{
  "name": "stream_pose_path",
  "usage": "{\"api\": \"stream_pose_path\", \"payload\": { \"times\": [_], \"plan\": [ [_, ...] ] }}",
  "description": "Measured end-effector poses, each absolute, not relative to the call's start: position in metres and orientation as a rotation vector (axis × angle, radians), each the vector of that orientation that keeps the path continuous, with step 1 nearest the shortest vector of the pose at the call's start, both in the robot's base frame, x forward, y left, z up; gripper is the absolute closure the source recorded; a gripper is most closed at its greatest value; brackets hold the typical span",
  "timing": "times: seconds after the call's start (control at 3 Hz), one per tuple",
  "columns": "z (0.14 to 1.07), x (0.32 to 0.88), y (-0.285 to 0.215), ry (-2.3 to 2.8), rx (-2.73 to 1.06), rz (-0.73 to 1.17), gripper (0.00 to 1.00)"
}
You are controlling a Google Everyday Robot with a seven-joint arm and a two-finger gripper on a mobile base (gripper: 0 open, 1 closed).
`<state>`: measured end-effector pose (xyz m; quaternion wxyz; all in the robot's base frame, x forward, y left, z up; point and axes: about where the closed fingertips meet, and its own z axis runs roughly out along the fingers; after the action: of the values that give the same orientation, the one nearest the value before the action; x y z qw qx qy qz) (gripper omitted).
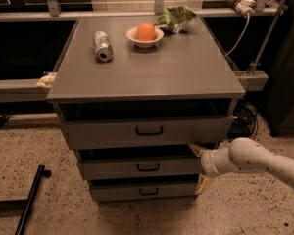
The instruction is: Open middle drawer
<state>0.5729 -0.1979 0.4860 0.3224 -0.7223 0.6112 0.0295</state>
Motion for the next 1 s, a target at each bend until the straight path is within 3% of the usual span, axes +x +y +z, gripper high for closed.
{"api": "stream_pose_path", "payload": {
  "times": [1.0],
  "plan": [
    [0.451,0.596,-0.192,1.616,-1.928,0.110,0.00]
  ]
}}
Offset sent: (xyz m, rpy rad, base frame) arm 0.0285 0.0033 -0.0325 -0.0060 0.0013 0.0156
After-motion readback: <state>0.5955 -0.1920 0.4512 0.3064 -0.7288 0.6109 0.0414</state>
